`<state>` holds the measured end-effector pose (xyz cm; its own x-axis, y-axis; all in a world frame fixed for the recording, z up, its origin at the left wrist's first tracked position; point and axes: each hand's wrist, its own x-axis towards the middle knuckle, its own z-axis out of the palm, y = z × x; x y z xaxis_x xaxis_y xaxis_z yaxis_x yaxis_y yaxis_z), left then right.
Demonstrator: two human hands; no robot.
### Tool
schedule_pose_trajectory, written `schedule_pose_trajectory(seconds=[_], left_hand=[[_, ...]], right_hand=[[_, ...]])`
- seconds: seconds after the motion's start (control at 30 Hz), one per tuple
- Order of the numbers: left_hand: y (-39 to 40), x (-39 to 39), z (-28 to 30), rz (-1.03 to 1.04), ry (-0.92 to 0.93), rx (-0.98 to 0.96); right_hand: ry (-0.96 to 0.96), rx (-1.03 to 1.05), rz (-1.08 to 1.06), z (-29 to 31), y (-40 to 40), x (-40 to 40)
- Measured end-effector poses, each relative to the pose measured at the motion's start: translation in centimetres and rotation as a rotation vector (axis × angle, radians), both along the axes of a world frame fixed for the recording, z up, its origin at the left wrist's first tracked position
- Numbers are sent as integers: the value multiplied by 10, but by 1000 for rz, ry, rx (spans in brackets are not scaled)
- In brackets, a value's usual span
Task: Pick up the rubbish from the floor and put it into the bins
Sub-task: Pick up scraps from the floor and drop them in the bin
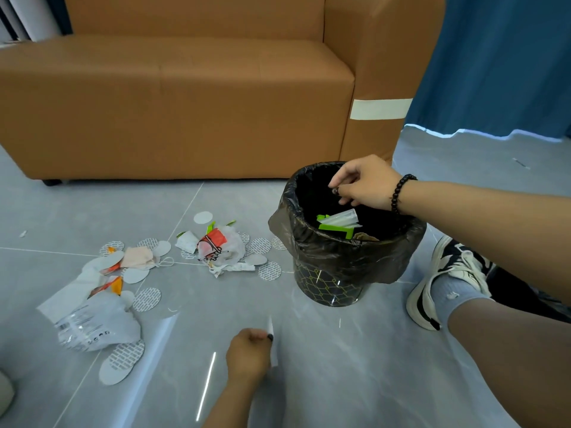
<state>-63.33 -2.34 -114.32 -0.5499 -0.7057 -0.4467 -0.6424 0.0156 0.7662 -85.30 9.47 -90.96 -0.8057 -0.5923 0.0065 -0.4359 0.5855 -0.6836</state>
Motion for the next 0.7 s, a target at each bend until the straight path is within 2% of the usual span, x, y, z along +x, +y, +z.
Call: schedule_pose_trajectory(seconds=[0.07,0.13,0.27,0.37,0.53,0.6,0.7], left_hand=[[-7,-3,20,46,160,86],[-11,-7,43,68,298,128],[-13,-14,90,71,505,211],[-10,-15,115,33,606,229],[-9,-14,128,-18,652,237],[-11,-13,128,-14,654,254],[-16,-11,121,10,618,275]], right_hand=[[156,7,81,1,-11,14],[227,19,177,0,-22,29],[161,145,379,-9,-41,54],[124,187,449,-20,-50,61],[14,112,405,-23,-52,61],[-52,74,353,-19,-50,57],[-48,2,213,-7,-45,37]])
